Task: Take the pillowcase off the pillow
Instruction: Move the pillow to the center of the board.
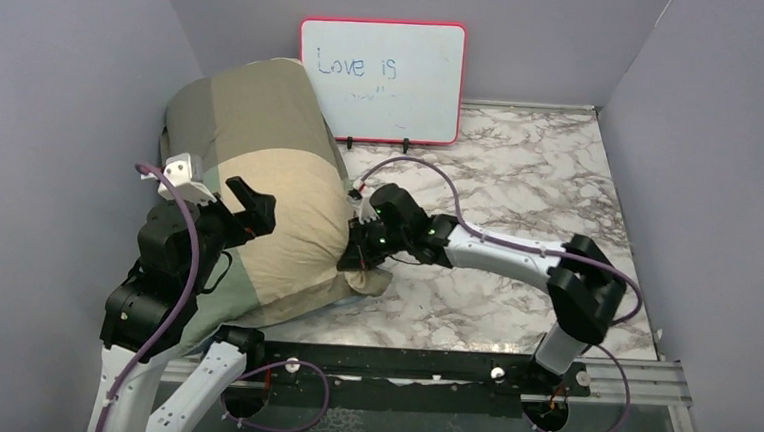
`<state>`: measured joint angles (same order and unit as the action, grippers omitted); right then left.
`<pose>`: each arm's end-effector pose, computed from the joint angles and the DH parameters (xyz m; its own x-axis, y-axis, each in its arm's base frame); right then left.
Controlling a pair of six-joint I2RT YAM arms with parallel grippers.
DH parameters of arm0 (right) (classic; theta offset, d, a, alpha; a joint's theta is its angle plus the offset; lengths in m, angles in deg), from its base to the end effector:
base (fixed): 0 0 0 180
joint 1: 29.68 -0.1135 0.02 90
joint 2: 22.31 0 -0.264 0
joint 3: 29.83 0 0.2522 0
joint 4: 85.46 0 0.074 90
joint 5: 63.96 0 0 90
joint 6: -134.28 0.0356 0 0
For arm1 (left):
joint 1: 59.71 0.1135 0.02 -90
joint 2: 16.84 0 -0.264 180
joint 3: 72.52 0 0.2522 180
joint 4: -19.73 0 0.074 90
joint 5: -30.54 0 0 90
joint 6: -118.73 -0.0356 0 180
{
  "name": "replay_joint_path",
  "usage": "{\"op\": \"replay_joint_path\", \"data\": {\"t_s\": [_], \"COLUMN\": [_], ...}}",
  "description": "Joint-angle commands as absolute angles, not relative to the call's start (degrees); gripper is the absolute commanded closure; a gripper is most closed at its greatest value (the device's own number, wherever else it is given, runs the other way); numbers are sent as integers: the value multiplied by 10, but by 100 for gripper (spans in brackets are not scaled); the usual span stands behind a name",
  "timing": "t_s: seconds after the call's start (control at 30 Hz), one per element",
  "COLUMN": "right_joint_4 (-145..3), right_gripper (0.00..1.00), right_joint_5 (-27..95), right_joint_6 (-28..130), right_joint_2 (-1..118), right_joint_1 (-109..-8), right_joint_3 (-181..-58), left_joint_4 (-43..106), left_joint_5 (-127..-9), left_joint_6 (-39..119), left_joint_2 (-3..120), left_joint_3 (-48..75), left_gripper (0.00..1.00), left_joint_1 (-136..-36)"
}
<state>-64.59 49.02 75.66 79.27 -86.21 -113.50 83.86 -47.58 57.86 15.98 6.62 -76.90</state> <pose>0.2069 0.3382 0.2277 -0.7822 -0.3139 -0.5382 -0.6191 0.4888 0.6147 0.0747 -0.0154 0.4057 -0.3049 -0.4043 -0.8623 -0.0532 0.9112 -0.4085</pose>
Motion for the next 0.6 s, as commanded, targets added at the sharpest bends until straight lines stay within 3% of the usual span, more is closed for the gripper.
{"op": "replay_joint_path", "data": {"t_s": [0.0, 0.23, 0.3, 0.33, 0.4, 0.43, 0.57], "right_joint_4": [-619, -500, -475, -459, -412, -391, -330], "right_gripper": [99, 99, 95, 84, 52, 43, 32], "right_joint_5": [327, 24, -48, -82, -137, -150, -87], "right_joint_6": [736, 660, 649, 648, 665, 675, 728], "right_joint_2": [656, 422, 381, 369, 354, 350, 333], "right_joint_1": [-866, -865, -861, -859, -857, -857, -857], "right_joint_3": [-1057, -993, -983, -983, -994, -1005, -1068], "left_joint_4": [873, 870, 865, 861, 853, 850, 843], "left_joint_5": [-428, -398, -404, -409, -420, -426, -450], "left_joint_6": [566, 568, 571, 573, 577, 580, 581], "left_joint_2": [154, 169, 174, 174, 170, 167, 156], "left_joint_3": [76, 78, 76, 72, 61, 57, 34], "left_gripper": [1, 1, 1, 1, 1, 1, 1], "left_joint_1": [-765, -765, -765, -765, -765, -765, -765]}}
